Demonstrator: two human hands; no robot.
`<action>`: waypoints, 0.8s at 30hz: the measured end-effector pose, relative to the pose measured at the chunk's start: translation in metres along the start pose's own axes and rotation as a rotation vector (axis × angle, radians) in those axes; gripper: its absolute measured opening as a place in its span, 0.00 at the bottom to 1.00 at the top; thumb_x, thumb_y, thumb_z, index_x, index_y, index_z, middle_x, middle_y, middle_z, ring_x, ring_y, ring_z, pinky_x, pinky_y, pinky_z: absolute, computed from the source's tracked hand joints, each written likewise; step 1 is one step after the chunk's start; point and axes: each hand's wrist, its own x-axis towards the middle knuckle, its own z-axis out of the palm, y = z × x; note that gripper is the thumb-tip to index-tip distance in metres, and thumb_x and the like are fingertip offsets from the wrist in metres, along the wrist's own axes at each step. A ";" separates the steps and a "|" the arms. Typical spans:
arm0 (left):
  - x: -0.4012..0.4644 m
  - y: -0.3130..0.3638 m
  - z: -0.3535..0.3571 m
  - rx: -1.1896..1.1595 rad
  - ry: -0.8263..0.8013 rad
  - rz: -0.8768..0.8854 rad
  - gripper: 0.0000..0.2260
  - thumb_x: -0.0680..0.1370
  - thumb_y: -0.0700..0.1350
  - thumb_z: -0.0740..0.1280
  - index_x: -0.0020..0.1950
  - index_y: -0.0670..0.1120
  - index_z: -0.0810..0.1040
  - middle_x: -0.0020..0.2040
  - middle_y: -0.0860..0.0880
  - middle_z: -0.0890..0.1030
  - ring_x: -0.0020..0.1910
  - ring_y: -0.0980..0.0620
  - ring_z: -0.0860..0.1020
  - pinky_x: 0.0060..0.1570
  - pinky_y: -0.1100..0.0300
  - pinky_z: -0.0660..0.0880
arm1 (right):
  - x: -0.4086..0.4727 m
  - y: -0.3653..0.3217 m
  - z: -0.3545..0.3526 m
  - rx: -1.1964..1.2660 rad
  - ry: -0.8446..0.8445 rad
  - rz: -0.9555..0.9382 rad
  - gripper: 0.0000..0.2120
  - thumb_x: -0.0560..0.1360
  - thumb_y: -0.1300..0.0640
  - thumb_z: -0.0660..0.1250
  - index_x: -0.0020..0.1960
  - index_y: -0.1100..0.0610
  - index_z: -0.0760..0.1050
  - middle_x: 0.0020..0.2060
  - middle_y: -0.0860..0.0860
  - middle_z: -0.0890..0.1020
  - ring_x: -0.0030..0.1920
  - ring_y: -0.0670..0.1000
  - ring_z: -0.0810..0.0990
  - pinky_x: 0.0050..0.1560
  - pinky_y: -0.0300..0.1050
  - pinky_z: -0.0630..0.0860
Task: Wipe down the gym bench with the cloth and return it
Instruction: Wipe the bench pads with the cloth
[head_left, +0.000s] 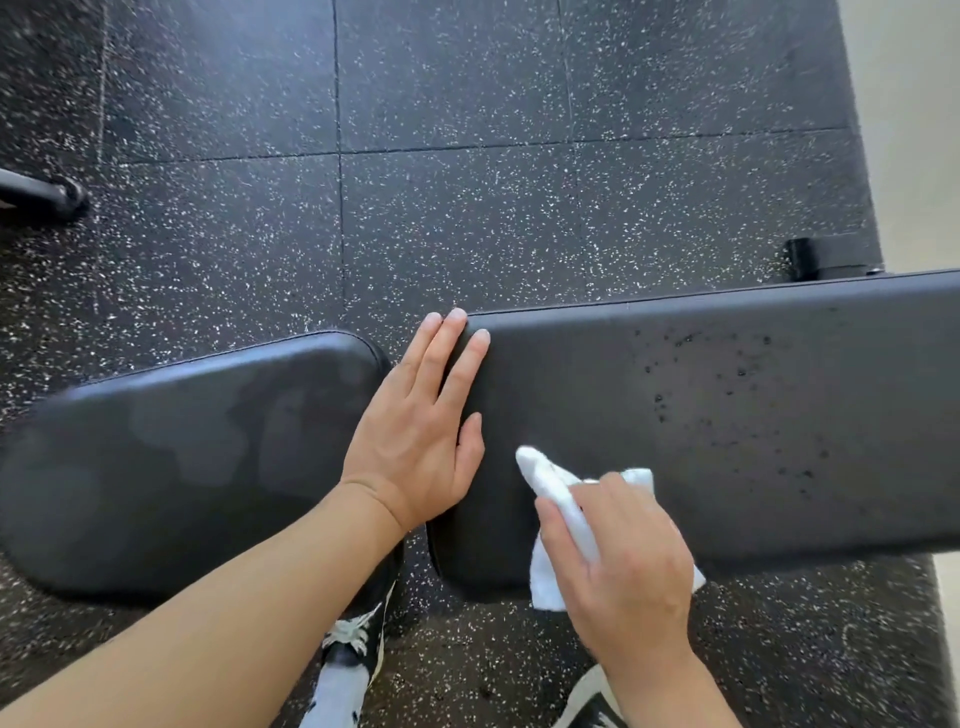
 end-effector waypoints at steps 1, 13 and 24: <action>0.000 0.000 0.000 0.008 -0.001 0.001 0.31 0.81 0.49 0.56 0.83 0.39 0.60 0.84 0.37 0.56 0.84 0.37 0.53 0.81 0.42 0.57 | -0.004 0.003 -0.001 0.000 0.004 -0.007 0.18 0.82 0.51 0.67 0.35 0.56 0.72 0.33 0.47 0.68 0.33 0.51 0.66 0.31 0.52 0.69; 0.002 -0.001 -0.001 -0.011 -0.009 0.023 0.31 0.81 0.48 0.55 0.82 0.36 0.60 0.83 0.34 0.56 0.84 0.35 0.53 0.81 0.39 0.57 | 0.119 -0.018 0.049 -0.029 0.158 0.012 0.18 0.84 0.45 0.64 0.41 0.56 0.75 0.38 0.51 0.75 0.37 0.55 0.73 0.36 0.52 0.71; 0.002 0.000 -0.001 0.004 -0.010 -0.002 0.32 0.80 0.48 0.57 0.83 0.38 0.60 0.83 0.36 0.56 0.84 0.36 0.53 0.82 0.42 0.56 | 0.001 0.019 0.001 -0.091 0.070 -0.069 0.15 0.80 0.54 0.69 0.37 0.57 0.77 0.33 0.50 0.72 0.32 0.53 0.69 0.31 0.51 0.69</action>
